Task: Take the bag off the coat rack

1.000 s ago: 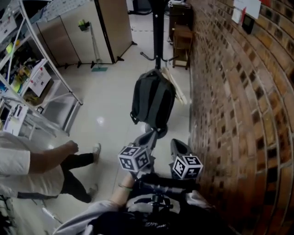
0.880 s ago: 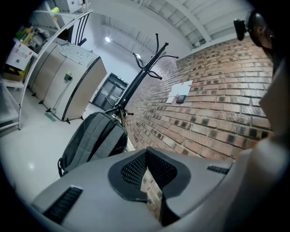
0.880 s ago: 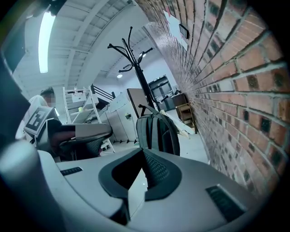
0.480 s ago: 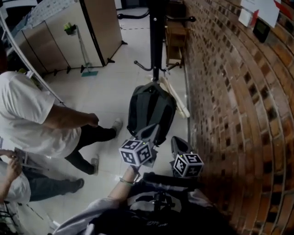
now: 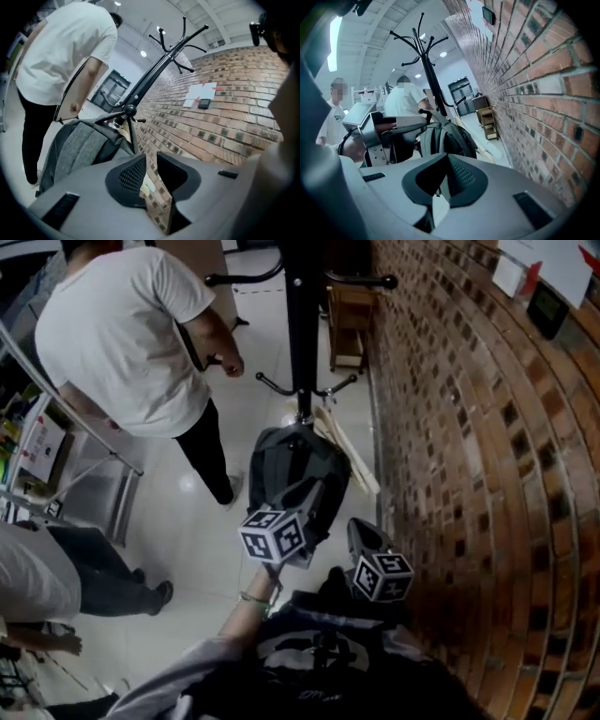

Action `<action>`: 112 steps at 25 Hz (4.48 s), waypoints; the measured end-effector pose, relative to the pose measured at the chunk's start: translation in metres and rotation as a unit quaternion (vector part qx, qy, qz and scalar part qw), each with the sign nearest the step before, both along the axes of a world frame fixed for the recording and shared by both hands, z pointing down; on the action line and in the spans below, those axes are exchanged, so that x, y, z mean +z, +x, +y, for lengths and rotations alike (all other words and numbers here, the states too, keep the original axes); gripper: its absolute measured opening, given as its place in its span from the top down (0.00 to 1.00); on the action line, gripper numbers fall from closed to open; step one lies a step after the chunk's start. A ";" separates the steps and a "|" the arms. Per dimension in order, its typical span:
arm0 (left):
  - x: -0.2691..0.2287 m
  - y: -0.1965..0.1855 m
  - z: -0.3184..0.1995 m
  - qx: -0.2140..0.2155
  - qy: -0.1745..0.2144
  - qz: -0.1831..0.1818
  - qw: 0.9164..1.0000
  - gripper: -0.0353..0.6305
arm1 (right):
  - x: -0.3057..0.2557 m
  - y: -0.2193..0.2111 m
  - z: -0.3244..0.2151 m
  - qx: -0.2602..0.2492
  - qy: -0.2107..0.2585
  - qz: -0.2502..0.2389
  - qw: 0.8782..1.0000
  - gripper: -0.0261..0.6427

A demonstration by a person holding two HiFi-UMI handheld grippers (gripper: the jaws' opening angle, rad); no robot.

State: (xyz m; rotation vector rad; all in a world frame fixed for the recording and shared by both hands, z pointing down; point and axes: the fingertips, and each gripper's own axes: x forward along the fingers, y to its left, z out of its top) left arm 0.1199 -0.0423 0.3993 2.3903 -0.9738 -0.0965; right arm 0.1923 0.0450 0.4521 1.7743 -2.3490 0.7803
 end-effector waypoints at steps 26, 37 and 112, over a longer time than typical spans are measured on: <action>-0.006 0.014 -0.112 -0.107 -0.021 0.037 0.993 0.75 | -0.013 0.043 -0.124 -0.089 0.008 -0.015 0.996 0.96; -0.012 0.016 -0.105 -0.075 0.006 0.073 0.995 0.87 | -0.013 0.049 -0.131 -0.087 0.005 -0.022 0.996 0.96; 0.014 -0.106 0.020 -0.118 -0.117 0.117 0.979 0.88 | -0.045 -0.013 -0.041 -0.053 0.070 0.037 0.995 0.97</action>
